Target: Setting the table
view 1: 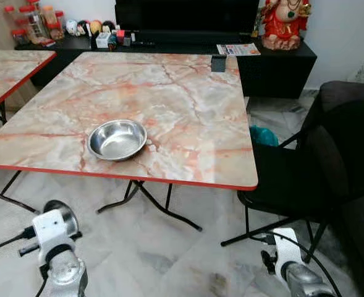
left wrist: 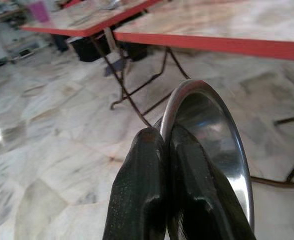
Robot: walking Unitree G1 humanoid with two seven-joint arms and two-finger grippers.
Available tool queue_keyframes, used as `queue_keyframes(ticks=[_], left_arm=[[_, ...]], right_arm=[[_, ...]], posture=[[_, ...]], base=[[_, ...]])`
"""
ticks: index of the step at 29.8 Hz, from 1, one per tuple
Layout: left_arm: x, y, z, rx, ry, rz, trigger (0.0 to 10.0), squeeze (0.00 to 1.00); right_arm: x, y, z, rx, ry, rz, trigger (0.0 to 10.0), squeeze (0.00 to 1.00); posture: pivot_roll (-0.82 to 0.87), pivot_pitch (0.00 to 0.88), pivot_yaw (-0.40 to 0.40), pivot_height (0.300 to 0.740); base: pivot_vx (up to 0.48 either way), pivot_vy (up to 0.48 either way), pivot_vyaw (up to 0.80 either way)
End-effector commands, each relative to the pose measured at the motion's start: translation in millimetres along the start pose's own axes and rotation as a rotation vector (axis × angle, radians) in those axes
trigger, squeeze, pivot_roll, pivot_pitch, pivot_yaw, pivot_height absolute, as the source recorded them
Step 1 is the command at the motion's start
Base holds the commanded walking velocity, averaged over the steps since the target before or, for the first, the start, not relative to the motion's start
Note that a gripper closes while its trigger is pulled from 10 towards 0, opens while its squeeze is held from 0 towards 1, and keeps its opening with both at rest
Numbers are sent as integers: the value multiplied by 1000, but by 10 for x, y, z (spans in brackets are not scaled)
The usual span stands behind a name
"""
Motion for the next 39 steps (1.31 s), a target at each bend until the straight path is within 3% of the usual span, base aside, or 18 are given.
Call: queue_keyframes(ticks=[1, 3, 6, 8, 11, 14, 15, 18, 19, 21, 23, 24, 25, 26, 27, 30, 39], left_arm=[[174, 218, 39, 109, -38, 2, 10000, 0], [284, 296, 48, 144, -67, 18, 10000, 0], [661, 419, 60, 198, -176, 44, 10000, 0], [953, 466, 34, 216, -248, 121, 10000, 0], [1082, 453, 20, 198, -274, 175, 10000, 0], [1423, 26, -21, -126, -315, 417, 10000, 0], [1423, 26, -21, -126, -315, 417, 10000, 0], [1476, -258, 24, -319, -292, 479, 10000, 0], [1476, -258, 24, -319, -292, 479, 10000, 0], [1462, -516, 116, -481, -246, 575, 10000, 0], [1470, -613, 166, -521, -233, 613, 10000, 0], [1465, -684, 186, -557, -197, 685, 10000, 0], [1465, -684, 186, -557, -197, 685, 10000, 0], [1460, -733, 171, -567, -154, 786, 10000, 0], [1462, -767, 161, -574, -136, 834, 10000, 0], [1510, -823, 152, -598, -144, 884, 10000, 0], [1629, -817, 45, -582, -187, 918, 10000, 0]], right_arm=[[-4, -1, -1, -1, 7, 5, 10000, 0], [-5, -1, -1, -1, 8, 6, 10000, 0], [-9, 3, -1, 1, 10, 9, 10000, 0], [-11, 7, -1, 1, 10, 11, 10000, 0], [-9, 11, -2, 2, 8, 12, 10000, 0], [46, 43, -8, 5, -18, 1, 10000, 0], [46, 43, -8, 5, -18, 1, 10000, 0], [177, 115, -18, 22, -69, -14, 10000, 0], [177, 115, -18, 22, -69, -14, 10000, 0], [337, 162, -20, 17, -137, -45, 10000, 0], [416, 183, -17, 13, -176, -75, 10000, 0], [447, 199, -15, 13, -194, -90, 10000, 0], [447, 199, -15, 13, -194, -90, 10000, 0], [450, 229, -11, 24, -213, -110, 10000, 0], [452, 252, -5, 36, -231, -125, 10000, 0], [437, 209, 18, 56, -268, -154, 10000, 0], [541, 214, 39, 69, -320, -161, 10000, 0]], posture=[[-30, 39, 6, 740], [-30, 39, 6, 740], [-25, 39, 3, 740], [-18, 37, 0, 740], [-19, 35, 1, 740], [-21, 34, 3, 740], [-21, 34, 3, 740], [-24, 34, 4, 740], [-24, 34, 4, 740], [-32, 35, 5, 740], [-38, 37, 5, 740], [-37, 37, 5, 740], [-37, 37, 5, 740], [-37, 37, 5, 740], [-40, 35, 2, 740], [-45, 34, -1, 740], [-46, 35, -4, 740]], base=[[0, 0, 0], [0, 0, 0], [0, 0, 0], [0, 0, 0], [0, 0, 0], [0, 0, 0], [0, 0, 0], [0, 0, 0], [0, 0, 0], [0, 0, 0], [0, 0, 0], [0, 0, 0], [0, 0, 0], [0, 0, 0], [0, 0, 0], [0, 0, 0], [0, 0, 0]])
Point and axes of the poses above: a point about 5 cm out from each wrist's last joint towards the gripper, its own z axis pointing back from the gripper into the wrist, its own x axis along the axis of the wrist's last joint, y = z × x, the point moved 3 cm from there along -z, pointing out of the wrist towards the gripper, and after that the axes turned 11 degrees about -z, right-handed, at the moved point
